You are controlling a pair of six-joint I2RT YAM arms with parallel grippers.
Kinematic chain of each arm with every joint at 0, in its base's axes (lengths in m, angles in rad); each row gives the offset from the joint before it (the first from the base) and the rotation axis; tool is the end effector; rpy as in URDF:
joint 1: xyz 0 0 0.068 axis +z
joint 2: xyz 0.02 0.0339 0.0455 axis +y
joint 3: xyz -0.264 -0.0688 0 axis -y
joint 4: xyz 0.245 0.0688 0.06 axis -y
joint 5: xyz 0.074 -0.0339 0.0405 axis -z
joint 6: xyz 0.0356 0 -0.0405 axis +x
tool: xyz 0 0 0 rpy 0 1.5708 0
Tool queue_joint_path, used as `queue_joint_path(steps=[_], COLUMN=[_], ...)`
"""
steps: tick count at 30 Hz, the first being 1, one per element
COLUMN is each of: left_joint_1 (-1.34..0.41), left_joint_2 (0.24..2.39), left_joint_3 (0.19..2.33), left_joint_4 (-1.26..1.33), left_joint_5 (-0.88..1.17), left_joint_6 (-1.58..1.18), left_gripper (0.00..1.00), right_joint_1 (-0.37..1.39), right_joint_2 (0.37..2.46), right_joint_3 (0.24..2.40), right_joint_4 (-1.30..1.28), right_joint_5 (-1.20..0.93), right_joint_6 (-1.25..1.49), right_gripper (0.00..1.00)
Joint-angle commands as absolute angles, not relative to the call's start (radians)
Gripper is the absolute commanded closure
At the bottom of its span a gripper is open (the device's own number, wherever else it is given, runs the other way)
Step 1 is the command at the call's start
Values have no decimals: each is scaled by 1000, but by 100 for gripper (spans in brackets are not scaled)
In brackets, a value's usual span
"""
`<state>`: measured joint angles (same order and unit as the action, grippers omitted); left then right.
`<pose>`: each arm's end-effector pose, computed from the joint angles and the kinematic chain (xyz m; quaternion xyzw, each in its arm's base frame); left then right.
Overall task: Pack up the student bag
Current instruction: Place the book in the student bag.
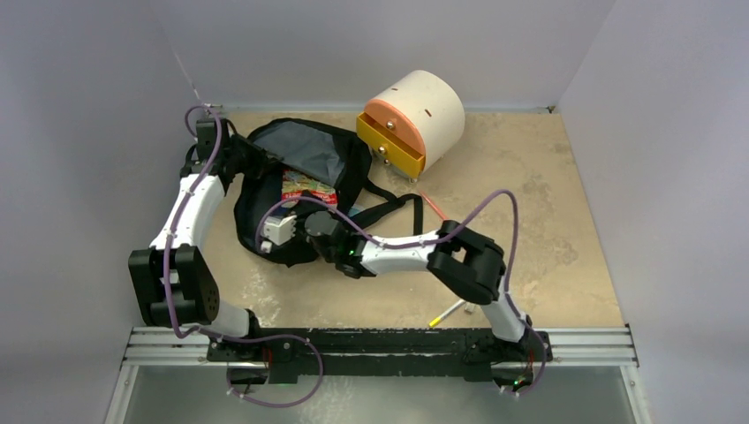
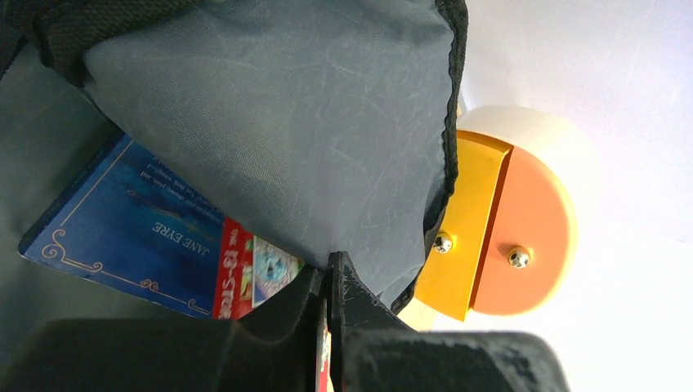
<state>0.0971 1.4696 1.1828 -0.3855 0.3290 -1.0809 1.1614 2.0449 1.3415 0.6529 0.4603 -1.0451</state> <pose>0.3291 0.0205 0.2973 -0.4345 0.7784 -0.3324 0.3080 0.2024 0.4266 0.2303 -0.5591 0.4583 -0.1261 0.6793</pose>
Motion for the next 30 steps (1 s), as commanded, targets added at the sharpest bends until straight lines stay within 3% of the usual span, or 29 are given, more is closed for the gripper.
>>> queue_joint_path(steps=[1,4,20,21,27,30], left_joint_1=[104,105,105,104,104,104], left_joint_2=[1417,1417,1401,1400,1401,1401], left_joint_3=[1241,1242,1234,1232,1222,1214], left_joint_4=[-359,-360,-369,-368,-359,-351], left_joint_5=[370,379,396,397,402,401], left_joint_6=[-1090,-1086,-1075,-1075,-1069,-1062], left_gripper=[100,100,100,100,100,100], right_joint_1=[1167,1166,1106,1103,1107,1115], right_joint_2=[2104,2181,2389,2392,2358,2308], right_joint_3=[1420,1457,1660,1662,1599,1541], right_joint_4=[986,1067,884,887,969,1002], right_joint_5=[684,699,606,600,584,567], right_joint_6=[-1301,-1389,-1340,-1336,-1263,-1217], right_gripper=[100,100,100,98,55,41])
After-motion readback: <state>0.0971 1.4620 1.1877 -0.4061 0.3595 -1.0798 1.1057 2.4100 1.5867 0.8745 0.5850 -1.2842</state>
